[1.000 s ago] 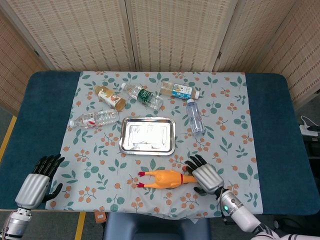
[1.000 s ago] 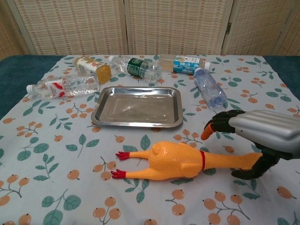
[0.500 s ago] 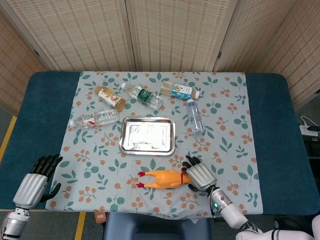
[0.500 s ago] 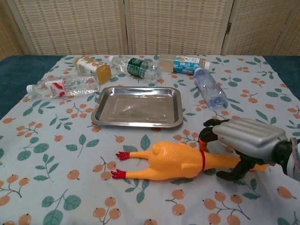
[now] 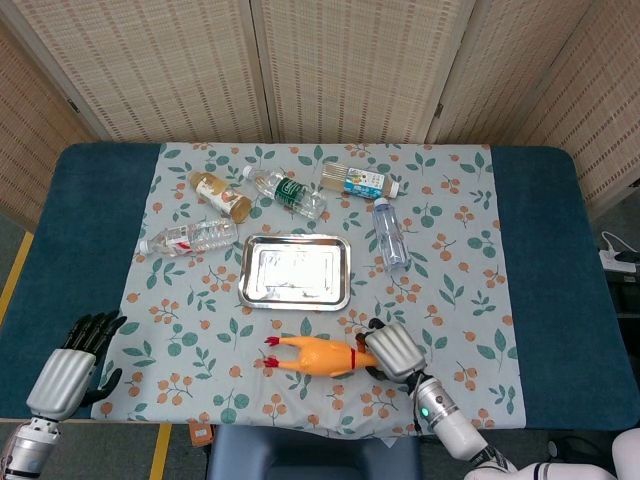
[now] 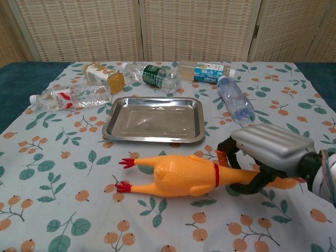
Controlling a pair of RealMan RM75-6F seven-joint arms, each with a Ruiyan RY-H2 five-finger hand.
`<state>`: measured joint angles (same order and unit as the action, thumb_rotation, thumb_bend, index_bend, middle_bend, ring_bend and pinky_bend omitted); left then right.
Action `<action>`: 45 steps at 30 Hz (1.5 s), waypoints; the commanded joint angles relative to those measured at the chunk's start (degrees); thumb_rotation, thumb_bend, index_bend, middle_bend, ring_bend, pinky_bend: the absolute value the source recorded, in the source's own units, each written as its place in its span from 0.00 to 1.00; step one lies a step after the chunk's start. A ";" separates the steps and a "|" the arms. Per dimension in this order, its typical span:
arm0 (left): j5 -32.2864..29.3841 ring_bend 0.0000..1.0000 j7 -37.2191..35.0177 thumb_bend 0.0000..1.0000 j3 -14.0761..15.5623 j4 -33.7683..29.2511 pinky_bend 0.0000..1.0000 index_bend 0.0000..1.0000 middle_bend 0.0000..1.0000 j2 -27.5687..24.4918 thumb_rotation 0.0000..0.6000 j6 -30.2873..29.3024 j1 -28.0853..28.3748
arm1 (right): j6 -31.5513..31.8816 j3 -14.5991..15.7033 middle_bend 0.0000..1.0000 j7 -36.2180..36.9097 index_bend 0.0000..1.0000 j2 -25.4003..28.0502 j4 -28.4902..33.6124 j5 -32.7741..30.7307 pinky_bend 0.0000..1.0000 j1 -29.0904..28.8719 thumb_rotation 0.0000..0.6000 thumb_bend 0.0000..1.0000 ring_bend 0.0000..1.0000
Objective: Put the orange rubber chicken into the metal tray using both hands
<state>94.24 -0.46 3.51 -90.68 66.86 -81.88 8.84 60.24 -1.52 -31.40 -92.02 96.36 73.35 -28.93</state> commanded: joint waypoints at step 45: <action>-10.01 0.00 -13.37 0.32 -6.99 -16.26 0.05 0.00 0.00 -0.81 1.00 27.04 24.15 | 1.03 -10.29 0.69 5.09 0.93 -1.27 11.66 -6.80 1.00 -9.23 1.00 0.28 0.80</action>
<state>85.25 -15.15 -2.68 -108.04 65.25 -54.21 32.78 61.16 -11.86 -26.37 -93.37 108.03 66.50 -38.18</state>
